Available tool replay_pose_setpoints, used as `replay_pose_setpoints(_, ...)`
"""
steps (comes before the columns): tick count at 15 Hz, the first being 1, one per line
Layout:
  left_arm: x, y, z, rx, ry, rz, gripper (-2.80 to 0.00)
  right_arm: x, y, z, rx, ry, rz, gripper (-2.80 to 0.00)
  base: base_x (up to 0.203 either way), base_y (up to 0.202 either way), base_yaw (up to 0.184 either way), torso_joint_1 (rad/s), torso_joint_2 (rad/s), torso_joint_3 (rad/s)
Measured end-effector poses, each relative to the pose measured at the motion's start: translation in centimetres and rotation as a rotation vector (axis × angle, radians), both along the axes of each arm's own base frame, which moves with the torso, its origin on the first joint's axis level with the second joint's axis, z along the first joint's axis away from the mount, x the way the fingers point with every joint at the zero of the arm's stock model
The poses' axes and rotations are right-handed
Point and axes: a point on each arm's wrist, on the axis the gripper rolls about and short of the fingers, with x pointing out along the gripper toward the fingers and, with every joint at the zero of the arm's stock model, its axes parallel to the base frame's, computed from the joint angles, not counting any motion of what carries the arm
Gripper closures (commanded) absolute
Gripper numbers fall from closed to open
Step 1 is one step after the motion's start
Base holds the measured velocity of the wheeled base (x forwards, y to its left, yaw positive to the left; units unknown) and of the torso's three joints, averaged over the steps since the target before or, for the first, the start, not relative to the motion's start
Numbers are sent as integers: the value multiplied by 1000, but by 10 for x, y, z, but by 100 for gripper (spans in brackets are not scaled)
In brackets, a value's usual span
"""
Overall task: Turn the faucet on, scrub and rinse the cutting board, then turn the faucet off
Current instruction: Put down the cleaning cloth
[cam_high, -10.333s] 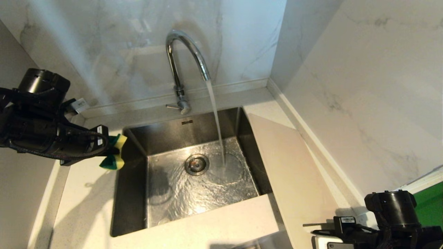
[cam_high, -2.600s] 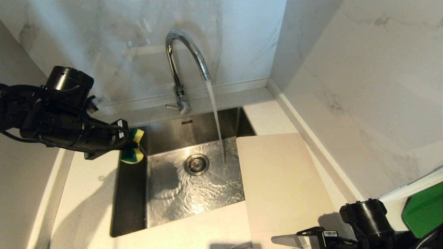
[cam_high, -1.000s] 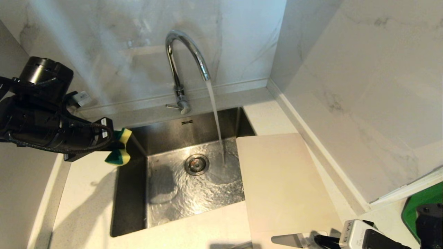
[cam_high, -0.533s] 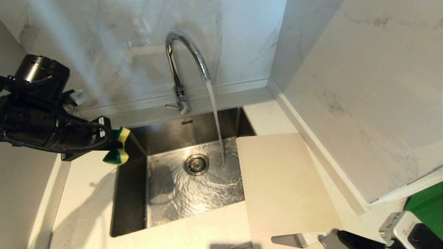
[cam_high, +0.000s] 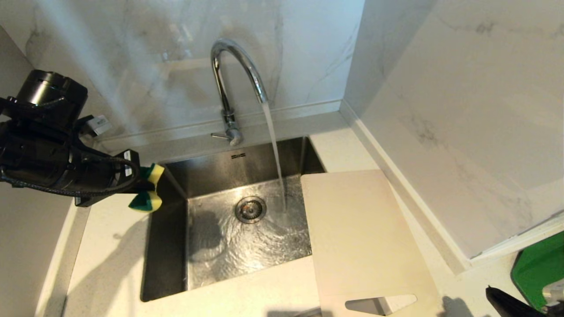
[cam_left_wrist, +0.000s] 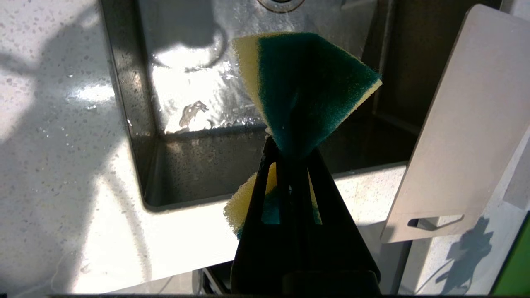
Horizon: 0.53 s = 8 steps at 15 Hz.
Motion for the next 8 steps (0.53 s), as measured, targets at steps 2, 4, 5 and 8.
replay_pose_setpoints(2, 0, 1, -1, 1, 4, 4, 0, -9, -3, -3, -4, 2, -88, 0, 0, 0, 0, 0, 0, 0)
replay_pose_setpoints(4, 0, 1, -1, -1, 4, 6, 0, -17, -6, -9, -17, 38, -161, 0, 0, 0, 0, 0, 0, 0)
replay_pose_setpoints(5, 0, 1, -2, -4, 5, 5, 0, -20, -7, -12, -26, 49, -192, 0, 0, 0, 0, 0, 0, 0)
replay_pose_setpoints(8, 0, 1, -1, -6, 4, 1, 0, -25, -12, -16, -26, 38, -293, 0, 0, 0, 0, 0, 0, 0)
